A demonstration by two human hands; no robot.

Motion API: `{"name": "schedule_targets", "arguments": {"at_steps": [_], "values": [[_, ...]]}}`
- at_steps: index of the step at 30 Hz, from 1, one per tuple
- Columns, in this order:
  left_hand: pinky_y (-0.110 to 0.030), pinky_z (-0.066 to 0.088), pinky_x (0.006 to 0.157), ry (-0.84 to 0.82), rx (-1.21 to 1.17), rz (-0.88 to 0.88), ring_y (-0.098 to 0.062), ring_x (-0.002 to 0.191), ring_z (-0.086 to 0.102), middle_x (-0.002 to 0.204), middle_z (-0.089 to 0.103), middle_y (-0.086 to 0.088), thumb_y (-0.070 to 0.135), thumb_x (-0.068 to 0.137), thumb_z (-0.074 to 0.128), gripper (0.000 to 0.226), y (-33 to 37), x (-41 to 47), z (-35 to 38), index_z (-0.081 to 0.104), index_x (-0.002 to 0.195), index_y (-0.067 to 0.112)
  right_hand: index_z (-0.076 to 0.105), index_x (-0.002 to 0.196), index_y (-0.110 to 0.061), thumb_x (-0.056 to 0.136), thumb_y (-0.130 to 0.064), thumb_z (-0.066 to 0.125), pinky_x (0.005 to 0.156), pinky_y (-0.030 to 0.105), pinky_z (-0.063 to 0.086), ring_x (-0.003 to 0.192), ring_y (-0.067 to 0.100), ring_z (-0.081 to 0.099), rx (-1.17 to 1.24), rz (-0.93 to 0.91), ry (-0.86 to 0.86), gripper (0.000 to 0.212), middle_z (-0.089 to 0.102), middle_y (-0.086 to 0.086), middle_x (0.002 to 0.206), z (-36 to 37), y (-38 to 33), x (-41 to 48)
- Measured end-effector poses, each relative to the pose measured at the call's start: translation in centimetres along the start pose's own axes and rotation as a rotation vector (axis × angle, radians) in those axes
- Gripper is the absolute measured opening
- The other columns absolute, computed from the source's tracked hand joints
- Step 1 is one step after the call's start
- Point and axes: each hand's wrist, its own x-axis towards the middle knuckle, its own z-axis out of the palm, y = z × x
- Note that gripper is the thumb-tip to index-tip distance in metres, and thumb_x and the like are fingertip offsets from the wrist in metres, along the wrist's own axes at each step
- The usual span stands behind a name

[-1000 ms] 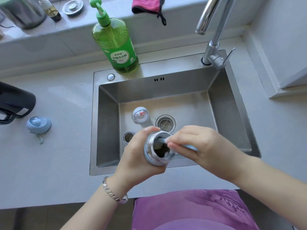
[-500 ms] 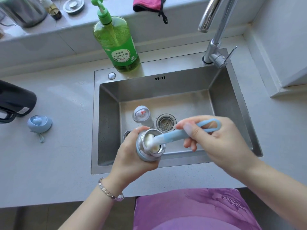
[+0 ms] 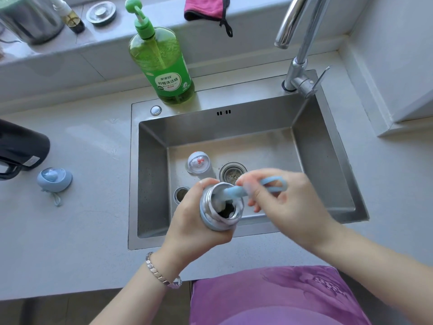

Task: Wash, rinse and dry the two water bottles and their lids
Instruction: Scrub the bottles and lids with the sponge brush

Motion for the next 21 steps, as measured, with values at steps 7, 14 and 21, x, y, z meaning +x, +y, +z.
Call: {"name": "schedule_targets", "arguments": {"at_steps": [7, 14, 21], "values": [[-0.042, 0.050, 0.079, 0.049, 0.138, -0.039, -0.018, 0.094, 0.060, 0.100, 0.060, 0.012, 0.020, 0.050, 0.078, 0.068, -1.2, 0.1, -0.8, 0.049, 0.110, 0.034, 0.071, 0.083, -0.011, 0.087, -0.033, 0.049, 0.055, 0.013, 0.042, 0.056, 0.009, 0.057, -0.302, -0.202, -0.158, 0.032, 0.060, -0.012, 0.061, -1.5, -0.6, -0.2], [-0.010, 0.040, 0.077, -0.021, 0.249, 0.081, -0.004, 0.089, 0.053, 0.098, 0.055, 0.017, 0.020, 0.048, 0.077, 0.069, -0.6, 0.1, 0.5, 0.048, 0.111, 0.026, 0.071, 0.082, -0.013, 0.090, -0.031, 0.052, 0.059, 0.020, 0.046, 0.060, 0.007, 0.057, -0.308, -0.039, -0.267, 0.027, 0.062, -0.015, 0.061, -0.4, 0.2, -1.0], [-0.010, 0.037, 0.075, 0.020, 0.322, 0.113, -0.003, 0.087, 0.049, 0.096, 0.051, 0.017, 0.022, 0.045, 0.072, 0.069, -0.8, 0.6, 0.4, 0.046, 0.110, 0.027, 0.069, 0.074, -0.010, 0.089, -0.009, 0.055, 0.054, 0.014, 0.044, 0.048, 0.010, 0.057, 0.050, 0.262, -0.220, 0.021, 0.060, 0.003, 0.053, 0.0, -0.4, -0.4]]}}
